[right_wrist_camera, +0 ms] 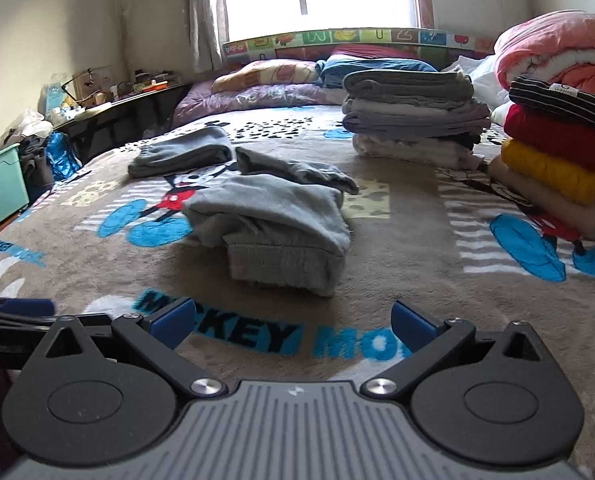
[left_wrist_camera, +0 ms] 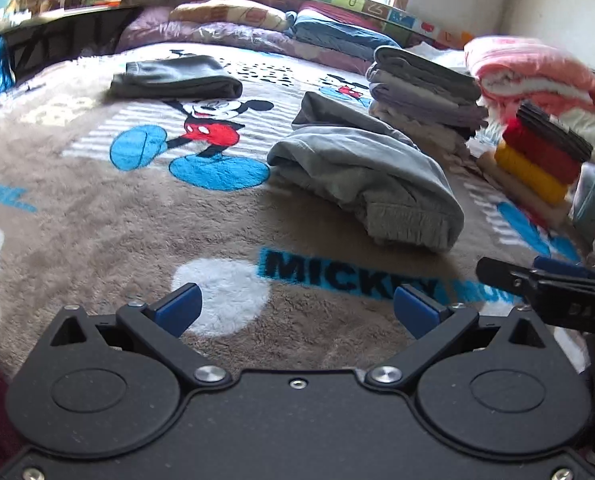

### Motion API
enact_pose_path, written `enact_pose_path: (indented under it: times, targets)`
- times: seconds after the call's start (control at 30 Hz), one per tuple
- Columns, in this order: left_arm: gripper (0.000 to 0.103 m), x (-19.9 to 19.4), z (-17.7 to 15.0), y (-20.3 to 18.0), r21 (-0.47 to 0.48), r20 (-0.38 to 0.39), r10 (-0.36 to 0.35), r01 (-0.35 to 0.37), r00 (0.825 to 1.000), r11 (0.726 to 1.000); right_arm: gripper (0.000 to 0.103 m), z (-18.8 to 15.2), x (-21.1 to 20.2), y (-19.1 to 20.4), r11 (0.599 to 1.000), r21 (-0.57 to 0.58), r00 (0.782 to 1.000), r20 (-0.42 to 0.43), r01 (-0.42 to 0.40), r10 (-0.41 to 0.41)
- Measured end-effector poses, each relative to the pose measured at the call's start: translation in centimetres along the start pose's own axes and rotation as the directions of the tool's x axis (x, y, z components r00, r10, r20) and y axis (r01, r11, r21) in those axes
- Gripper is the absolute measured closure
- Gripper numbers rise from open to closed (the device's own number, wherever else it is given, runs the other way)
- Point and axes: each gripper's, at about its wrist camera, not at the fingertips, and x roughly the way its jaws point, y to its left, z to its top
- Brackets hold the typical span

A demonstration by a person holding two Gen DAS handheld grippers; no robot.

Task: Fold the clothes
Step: 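Grasp the grey sweatpants' waistband with the right tool and lift it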

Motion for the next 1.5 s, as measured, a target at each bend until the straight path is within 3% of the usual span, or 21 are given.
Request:
enact_pose_path:
  times: [0.1,0.23,0.27,0.37,0.43,0.5,0.67,0.77,0.87,0.9,0.93,1.03,1.1,1.17,1.2,1.3,1.5]
  targets:
    - [0.0,0.9,0.0,0.5,-0.03,-0.01,-0.003,0.002,1.0,1.0,0.0,0.3,1.6,-0.8,1.0,-0.018,1.0,-0.004,-0.016,0.016]
    - [0.001,2.1,0.3,1.4,-0.085,-0.004,-0.015,0.014,1.0,0.996,0.001,0.0,2.5,1.2,0.968,-0.25,0.994,0.106,0.036,-0.009]
    - [0.001,2.5,0.5,1.5,-0.095,-0.006,-0.02,0.019,1.0,0.995,0.002,-0.2,2.8,2.0,0.943,-0.328,0.991,0.132,0.055,-0.012]
    - [0.001,3.8,1.3,1.7,-0.105,-0.013,-0.037,0.035,0.999,0.994,0.018,-1.2,3.8,4.6,0.85,-0.52,0.984,0.18,0.085,0.012]
    - [0.002,4.5,1.9,1.6,-0.086,-0.004,-0.036,0.036,0.999,0.996,0.029,-1.6,4.8,5.9,0.788,-0.609,0.982,0.185,0.091,0.029]
    - [0.002,5.3,2.5,1.6,-0.062,0.005,-0.033,0.033,0.999,0.998,0.034,-1.7,6.0,7.1,0.729,-0.677,0.982,0.185,0.101,0.036]
    - [0.002,7.8,4.2,2.7,-0.073,0.023,-0.053,0.054,0.998,0.996,0.038,-1.6,8.3,7.9,0.674,-0.729,0.984,0.177,0.122,0.013]
    - [0.002,9.3,4.3,3.2,-0.097,0.027,-0.064,0.066,0.998,0.993,0.04,-1.5,9.2,7.2,0.681,-0.721,0.986,0.166,0.128,-0.01]
    - [0.002,10.1,3.7,3.3,-0.108,0.018,-0.072,0.073,0.997,0.991,0.057,-1.1,9.2,5.5,0.743,-0.666,0.99,0.141,0.071,0.032]
    - [0.002,10.2,3.4,3.1,-0.091,0.02,-0.067,0.068,0.998,0.994,0.072,-0.7,8.9,4.9,0.771,-0.635,0.989,0.137,0.05,0.049]
    - [0.002,10.2,3.3,2.9,-0.072,0.024,-0.063,0.065,0.998,0.995,0.076,-0.4,8.7,4.2,0.796,-0.604,0.988,0.136,0.03,0.066]
    - [0.002,10.3,3.1,2.7,-0.058,0.03,-0.058,0.06,0.998,0.997,0.079,1.2,7.5,1.8,0.874,-0.486,0.976,0.186,-0.012,0.116]
    - [0.002,10.3,2.9,2.6,-0.052,0.031,-0.055,0.056,0.998,0.997,0.079,2.8,6.4,-0.9,0.938,-0.34,0.962,0.228,-0.068,0.152]
    - [0.002,10.4,2.8,2.4,-0.037,0.033,-0.047,0.048,0.998,0.998,0.079,4.0,5.4,-4.1,0.973,-0.173,0.946,0.261,-0.151,0.194]
    - [0.001,10.4,2.7,2.3,-0.029,0.033,-0.042,0.043,0.999,0.999,0.08,4.4,5.1,-5.9,0.977,-0.087,0.939,0.273,-0.194,0.21]
    - [0.001,10.6,2.5,1.8,0.004,0.036,-0.021,0.021,0.999,1.0,0.08,4.5,5.0,-10.4,0.972,0.082,0.936,0.298,-0.222,0.188]
    - [0.001,10.7,2.4,1.6,0.024,0.041,-0.008,0.007,0.999,1.0,0.08,3.6,4.6,-16.4,0.899,0.338,0.927,0.341,-0.277,0.157]
